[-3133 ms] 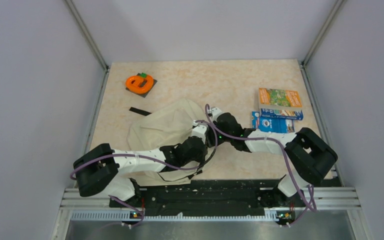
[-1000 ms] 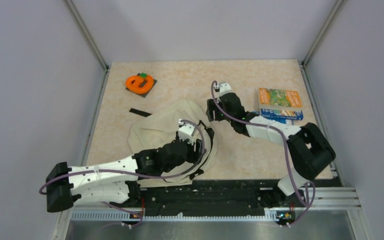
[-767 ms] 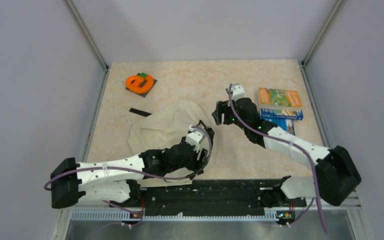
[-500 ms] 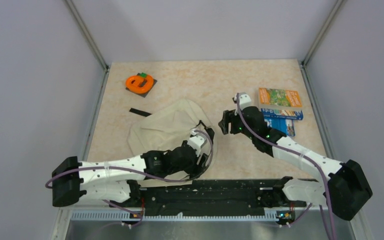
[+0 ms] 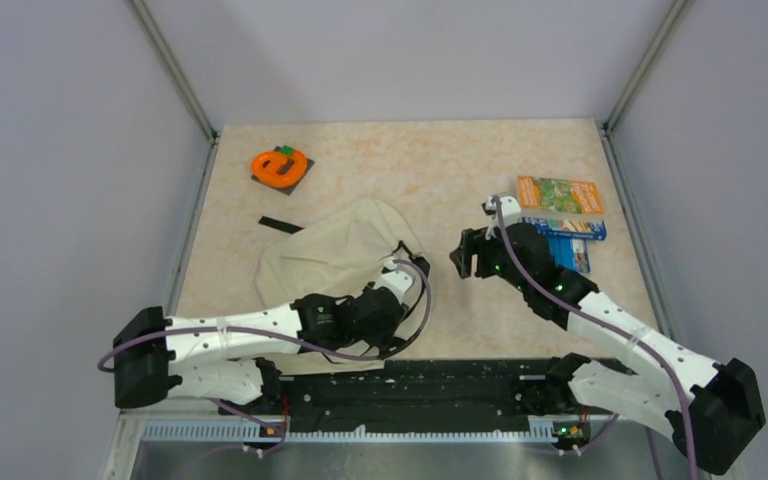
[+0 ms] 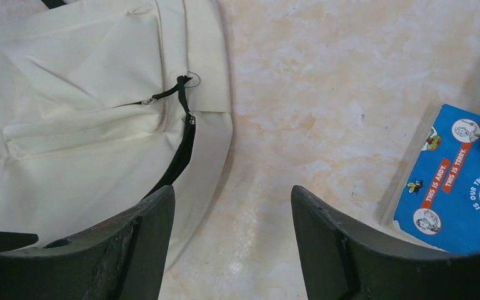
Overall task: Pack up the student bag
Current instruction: Unzip the student bag at the center of the board.
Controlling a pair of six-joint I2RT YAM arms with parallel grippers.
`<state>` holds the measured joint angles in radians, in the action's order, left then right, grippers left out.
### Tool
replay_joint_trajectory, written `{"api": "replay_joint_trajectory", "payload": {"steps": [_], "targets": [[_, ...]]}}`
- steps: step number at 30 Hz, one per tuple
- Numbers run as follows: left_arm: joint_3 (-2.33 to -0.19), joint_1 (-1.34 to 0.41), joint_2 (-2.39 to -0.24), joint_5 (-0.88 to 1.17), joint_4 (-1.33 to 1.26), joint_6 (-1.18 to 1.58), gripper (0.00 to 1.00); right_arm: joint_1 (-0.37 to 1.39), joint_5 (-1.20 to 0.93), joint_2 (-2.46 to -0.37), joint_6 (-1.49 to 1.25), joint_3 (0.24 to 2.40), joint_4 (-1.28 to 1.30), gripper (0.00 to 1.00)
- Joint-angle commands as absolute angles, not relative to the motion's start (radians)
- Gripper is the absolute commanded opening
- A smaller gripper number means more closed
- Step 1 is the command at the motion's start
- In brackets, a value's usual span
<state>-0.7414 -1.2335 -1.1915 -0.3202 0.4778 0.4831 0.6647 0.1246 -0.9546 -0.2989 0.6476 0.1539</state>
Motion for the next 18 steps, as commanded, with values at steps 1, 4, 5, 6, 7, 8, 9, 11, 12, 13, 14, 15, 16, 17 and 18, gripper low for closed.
{"api": "replay_joint_trajectory", "payload": {"steps": [1,4,5,6,7,8,9,11,12,13,14,15,16,17,18], "targets": [[-0.789,-1.237,-1.138,-0.388,0.540,0.462,0.50,0.667,0.157,-0.914,-0.293,0.647,0.197,0.67],[-0.792,-1.236,-1.131,-0.401,0.571,0.465,0.49,0.667,0.160,-0.908,-0.293,0.647,0.208,0.67],[-0.790,-1.236,-1.129,-0.402,0.572,0.466,0.49,0.667,0.161,-0.906,-0.292,0.644,0.208,0.67],[-0.787,-1.236,-1.131,-0.402,0.571,0.469,0.47,0.667,0.160,-0.905,-0.294,0.641,0.207,0.67],[-0.783,-1.236,-1.131,-0.406,0.568,0.472,0.46,0.667,0.160,-0.904,-0.297,0.639,0.205,0.67],[-0.781,-1.236,-1.134,-0.413,0.565,0.475,0.42,0.667,0.160,-0.902,-0.300,0.636,0.204,0.67],[-0.780,-1.236,-1.139,-0.422,0.563,0.480,0.37,0.667,0.160,-0.902,-0.303,0.634,0.204,0.67],[-0.795,-1.236,-1.151,-0.452,0.569,0.488,0.20,0.667,0.158,-0.899,-0.310,0.632,0.205,0.67],[-0.814,-1.232,-1.155,-0.477,0.583,0.495,0.10,0.667,0.155,-0.896,-0.314,0.632,0.205,0.67],[-0.848,-1.221,-1.157,-0.498,0.604,0.498,0.00,0.667,0.152,-0.892,-0.318,0.632,0.205,0.67],[-0.887,-1.202,-1.157,-0.504,0.623,0.494,0.00,0.667,0.145,-0.888,-0.325,0.633,0.206,0.68],[-0.928,-1.178,-1.154,-0.497,0.640,0.478,0.00,0.667,0.139,-0.884,-0.336,0.632,0.206,0.68],[-0.971,-1.140,-1.150,-0.473,0.651,0.454,0.00,0.667,0.127,-0.879,-0.349,0.627,0.201,0.68],[-1.011,-1.098,-1.146,-0.433,0.654,0.430,0.00,0.667,0.107,-0.876,-0.367,0.619,0.188,0.68],[-1.048,-1.038,-1.145,-0.377,0.653,0.404,0.00,0.667,0.079,-0.871,-0.390,0.605,0.165,0.68]]}}
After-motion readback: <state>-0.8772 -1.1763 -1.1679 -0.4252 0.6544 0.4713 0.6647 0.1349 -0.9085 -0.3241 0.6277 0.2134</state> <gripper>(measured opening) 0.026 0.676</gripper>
